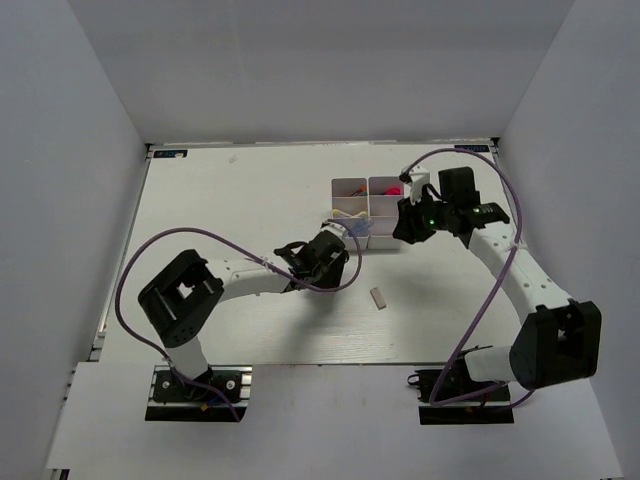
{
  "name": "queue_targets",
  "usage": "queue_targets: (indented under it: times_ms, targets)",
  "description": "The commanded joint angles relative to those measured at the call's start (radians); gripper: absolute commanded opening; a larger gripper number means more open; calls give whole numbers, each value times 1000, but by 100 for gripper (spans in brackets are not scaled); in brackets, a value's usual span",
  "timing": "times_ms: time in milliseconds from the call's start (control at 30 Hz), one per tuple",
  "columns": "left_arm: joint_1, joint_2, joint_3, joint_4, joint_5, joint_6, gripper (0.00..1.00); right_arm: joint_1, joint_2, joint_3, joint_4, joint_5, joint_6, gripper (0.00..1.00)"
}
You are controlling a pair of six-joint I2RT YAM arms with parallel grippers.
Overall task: Sort the stationery into containers
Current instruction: Pick up the stationery from the center of the board, then place the stationery in the storage box.
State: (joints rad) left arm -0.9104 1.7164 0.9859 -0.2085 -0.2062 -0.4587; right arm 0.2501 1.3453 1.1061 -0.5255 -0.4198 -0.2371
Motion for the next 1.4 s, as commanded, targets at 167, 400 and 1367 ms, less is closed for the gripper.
queue_targets:
  times_ms: [167,400,1367]
  targets:
    - [-47,74,82,-80,-93,-17,50,-2,-129,-107,4,-22,-8,34]
    - [-56,114,102,-111,-148,-28,35,-3,-163,-127,2,-19,-5,39]
    - [-41,268,604,184,19,86,7,-104,-362,-295,56,274,165,10]
